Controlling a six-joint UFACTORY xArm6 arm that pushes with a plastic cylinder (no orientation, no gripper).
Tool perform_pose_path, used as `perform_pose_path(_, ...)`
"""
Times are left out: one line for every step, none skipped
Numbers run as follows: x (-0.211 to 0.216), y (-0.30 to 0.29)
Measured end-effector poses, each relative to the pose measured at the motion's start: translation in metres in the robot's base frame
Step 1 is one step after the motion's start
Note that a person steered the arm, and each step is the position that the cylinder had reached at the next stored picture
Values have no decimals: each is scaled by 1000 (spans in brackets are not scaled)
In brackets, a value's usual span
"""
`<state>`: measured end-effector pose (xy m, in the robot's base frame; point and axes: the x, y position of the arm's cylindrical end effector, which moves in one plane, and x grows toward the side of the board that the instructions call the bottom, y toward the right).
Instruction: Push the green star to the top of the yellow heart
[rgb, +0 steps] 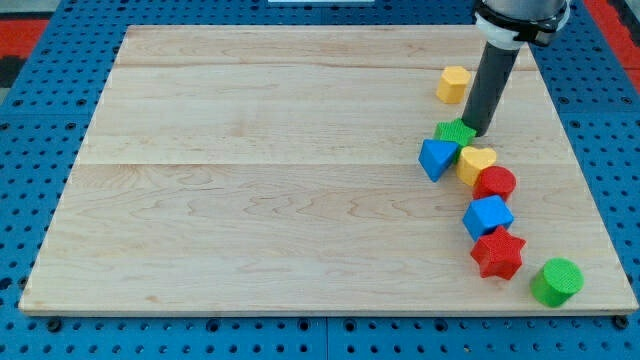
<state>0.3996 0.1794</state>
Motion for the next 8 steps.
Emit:
perform_pose_path(23,-8)
perform_pose_path(57,-12)
perform_pose_path(82,-3)
perform_pose_path(87,-5)
perform_pose_path(66,13)
perform_pose_path(62,46)
perform_pose_path(96,43)
perform_pose_path(96,50)
